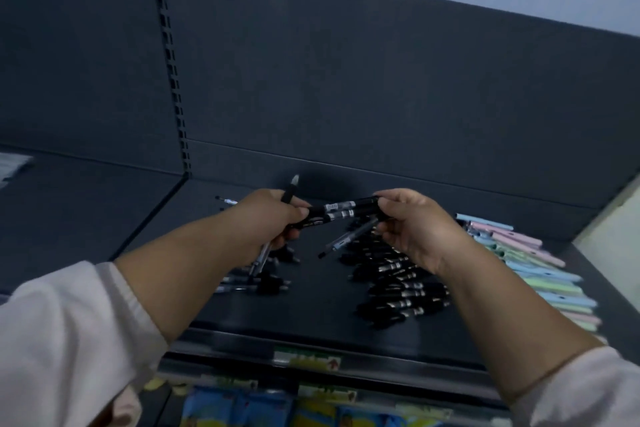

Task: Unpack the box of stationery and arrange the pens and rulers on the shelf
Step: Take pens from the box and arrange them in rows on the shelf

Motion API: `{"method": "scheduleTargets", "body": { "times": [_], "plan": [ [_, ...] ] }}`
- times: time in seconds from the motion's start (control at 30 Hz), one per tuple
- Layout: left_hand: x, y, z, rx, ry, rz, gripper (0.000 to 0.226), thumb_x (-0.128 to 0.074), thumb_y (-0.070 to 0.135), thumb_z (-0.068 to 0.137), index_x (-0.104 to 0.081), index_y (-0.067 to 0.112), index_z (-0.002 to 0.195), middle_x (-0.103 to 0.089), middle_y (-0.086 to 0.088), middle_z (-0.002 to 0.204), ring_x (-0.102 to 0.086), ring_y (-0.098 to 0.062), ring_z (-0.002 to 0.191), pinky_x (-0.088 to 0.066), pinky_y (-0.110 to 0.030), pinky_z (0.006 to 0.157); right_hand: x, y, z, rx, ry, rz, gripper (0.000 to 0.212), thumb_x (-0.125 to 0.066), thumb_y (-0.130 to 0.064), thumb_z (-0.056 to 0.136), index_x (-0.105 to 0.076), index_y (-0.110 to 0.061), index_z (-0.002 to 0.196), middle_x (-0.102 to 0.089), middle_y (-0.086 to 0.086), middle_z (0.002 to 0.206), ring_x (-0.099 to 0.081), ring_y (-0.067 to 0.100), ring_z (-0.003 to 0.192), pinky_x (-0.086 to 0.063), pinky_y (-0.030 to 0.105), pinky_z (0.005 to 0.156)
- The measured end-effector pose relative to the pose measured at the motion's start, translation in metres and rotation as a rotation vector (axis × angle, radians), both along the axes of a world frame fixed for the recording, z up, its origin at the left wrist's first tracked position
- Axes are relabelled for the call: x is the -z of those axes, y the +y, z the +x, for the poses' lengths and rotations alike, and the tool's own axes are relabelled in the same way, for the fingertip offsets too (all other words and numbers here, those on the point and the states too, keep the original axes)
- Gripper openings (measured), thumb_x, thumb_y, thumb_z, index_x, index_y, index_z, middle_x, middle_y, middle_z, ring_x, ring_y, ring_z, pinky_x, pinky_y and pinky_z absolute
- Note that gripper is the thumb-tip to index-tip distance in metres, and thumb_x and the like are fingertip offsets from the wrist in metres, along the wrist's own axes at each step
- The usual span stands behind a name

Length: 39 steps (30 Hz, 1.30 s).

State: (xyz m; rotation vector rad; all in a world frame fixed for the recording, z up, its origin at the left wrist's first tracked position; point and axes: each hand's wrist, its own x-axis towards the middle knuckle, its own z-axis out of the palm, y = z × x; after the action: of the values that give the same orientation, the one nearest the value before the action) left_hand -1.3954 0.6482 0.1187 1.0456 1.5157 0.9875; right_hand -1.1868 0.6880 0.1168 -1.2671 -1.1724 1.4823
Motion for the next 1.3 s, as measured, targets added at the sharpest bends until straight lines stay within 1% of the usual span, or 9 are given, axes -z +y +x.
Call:
{"method": "scheduleTargets", "body": {
  "times": [0.2,0.4,0.63,0.73,0.87,0.97,1.1,1.2,1.3],
  "plan": [
    [0.007,0.019,0.029,0.039,-0.060,-0.024,0.013,-0.054,0.003,0.093,-0.065,0.010,0.092,-0.063,-0.004,0.081,-0.060,-0.011,0.063,-0.045,-0.019,0.048,0.019,0.006,0.046,0.120,0.046,-0.102,0.016,-0.052,-0.006,0.096,-0.064,-0.017,0.092,-0.062,0.003,0.073,-0.056,0.006,0.044,-0.047,0.017,0.042],
    [0.013,0.032,0.052,0.074,-0.100,-0.067,0.013,-0.056,-0.001,0.092,-0.064,0.009,0.087,-0.063,-0.005,0.079,-0.061,-0.012,0.063,-0.050,-0.018,0.049,0.025,0.012,0.070,0.150,0.083,-0.156,0.018,-0.053,-0.005,0.095,-0.064,-0.018,0.093,-0.061,0.000,0.071,-0.054,0.005,0.042,-0.046,0.015,0.042],
    [0.022,0.045,0.063,0.034,0.080,-0.083,0.015,-0.055,0.004,0.093,-0.060,0.013,0.082,-0.061,-0.003,0.076,-0.049,-0.009,0.054,-0.033,-0.019,0.039,0.029,0.016,0.086,0.208,-0.008,-0.190,0.014,-0.052,-0.004,0.095,-0.056,-0.017,0.091,-0.054,-0.001,0.068,-0.051,0.007,0.048,-0.044,0.016,0.043],
    [0.026,0.048,0.067,0.037,0.102,-0.112,0.015,-0.056,0.004,0.092,-0.061,0.013,0.081,-0.061,-0.004,0.074,-0.044,-0.011,0.053,-0.031,-0.019,0.040,0.027,0.016,0.096,0.264,-0.026,-0.173,0.019,-0.051,-0.005,0.096,-0.053,-0.017,0.080,-0.054,-0.002,0.060,-0.049,0.008,0.053,-0.043,0.017,0.047],
    [0.029,0.051,0.072,0.007,0.095,-0.104,0.016,-0.057,0.005,0.092,-0.060,0.012,0.078,-0.061,-0.006,0.076,-0.043,-0.013,0.054,-0.033,-0.021,0.043,0.020,0.018,0.110,0.333,0.010,-0.135,0.026,-0.052,-0.009,0.096,-0.050,-0.018,0.072,-0.054,-0.004,0.054,-0.048,0.008,0.052,-0.041,0.014,0.040],
    [0.025,0.054,0.072,-0.045,0.087,0.002,0.016,-0.060,0.012,0.091,-0.060,0.012,0.075,-0.060,-0.009,0.079,-0.045,-0.015,0.058,-0.035,-0.023,0.049,0.019,0.019,0.120,0.379,0.038,-0.114,0.024,-0.054,-0.014,0.096,-0.049,-0.020,0.073,-0.053,-0.001,0.063,-0.048,0.006,0.048,-0.040,0.014,0.038],
    [0.002,0.056,0.075,-0.083,0.115,0.312,0.021,-0.063,0.025,0.090,-0.060,0.013,0.073,-0.055,-0.001,0.068,-0.046,-0.013,0.059,-0.037,-0.024,0.053,0.021,0.019,0.124,0.374,0.067,-0.114,0.024,-0.055,-0.017,0.096,-0.049,-0.020,0.073,-0.053,-0.001,0.067,-0.050,0.006,0.050,-0.042,0.015,0.039],
    [-0.013,0.060,0.087,-0.014,0.216,0.465,0.020,-0.065,0.027,0.089,-0.062,0.013,0.074,-0.053,0.005,0.060,-0.047,-0.006,0.053,-0.036,-0.022,0.053,0.022,0.018,0.121,0.345,0.082,-0.129,0.025,-0.058,-0.016,0.094,-0.048,-0.020,0.071,-0.053,-0.001,0.066,-0.052,0.005,0.048,-0.044,0.016,0.041],
    [-0.013,0.063,0.106,0.112,0.397,0.509,0.021,-0.066,0.027,0.087,-0.062,0.012,0.074,-0.054,0.006,0.059,-0.048,-0.003,0.052,-0.038,-0.024,0.054,0.024,0.014,0.116,0.315,0.064,-0.149,0.027,-0.058,-0.014,0.094,-0.048,-0.019,0.070,-0.053,-0.004,0.054,-0.050,0.006,0.047,-0.043,0.015,0.041]
  ]
}}
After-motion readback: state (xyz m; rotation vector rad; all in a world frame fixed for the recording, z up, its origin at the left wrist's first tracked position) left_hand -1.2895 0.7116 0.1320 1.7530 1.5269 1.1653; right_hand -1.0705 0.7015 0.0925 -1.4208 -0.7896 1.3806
